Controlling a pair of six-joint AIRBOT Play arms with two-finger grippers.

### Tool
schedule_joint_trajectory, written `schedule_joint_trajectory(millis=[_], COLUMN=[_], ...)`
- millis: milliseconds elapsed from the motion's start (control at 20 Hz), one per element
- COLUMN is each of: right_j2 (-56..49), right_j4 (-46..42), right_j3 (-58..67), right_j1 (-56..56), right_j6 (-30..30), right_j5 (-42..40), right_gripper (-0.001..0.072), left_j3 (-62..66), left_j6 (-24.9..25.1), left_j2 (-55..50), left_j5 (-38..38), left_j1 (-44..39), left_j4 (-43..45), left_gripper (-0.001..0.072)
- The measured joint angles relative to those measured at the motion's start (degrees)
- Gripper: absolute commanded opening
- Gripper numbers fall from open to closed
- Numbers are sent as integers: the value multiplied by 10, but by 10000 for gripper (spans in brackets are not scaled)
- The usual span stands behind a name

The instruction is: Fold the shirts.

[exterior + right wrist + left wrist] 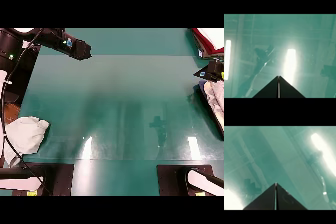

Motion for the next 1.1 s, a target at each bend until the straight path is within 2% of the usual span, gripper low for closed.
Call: schedule_joint_trajectory(millis=[650, 900, 1050, 1100], right_j2=[0, 0, 0, 0], right_j4=[0, 0, 0, 0], right_j3=[0, 0, 0, 0], right_j1=[0, 0, 0, 0], right_j6=[0, 0, 0, 0], right_j5=[13, 18, 19, 19], right_gripper=[15, 15, 15, 15], left_j3=[0, 8, 23, 25], left_j6=[0, 0, 0, -1], left_j2=[0, 3, 28, 42], left_j5=[2, 31, -30, -66], left_j1=[0, 3, 26, 37], left_j4=[-1, -12, 19, 41], left_gripper=[32, 32, 34, 107])
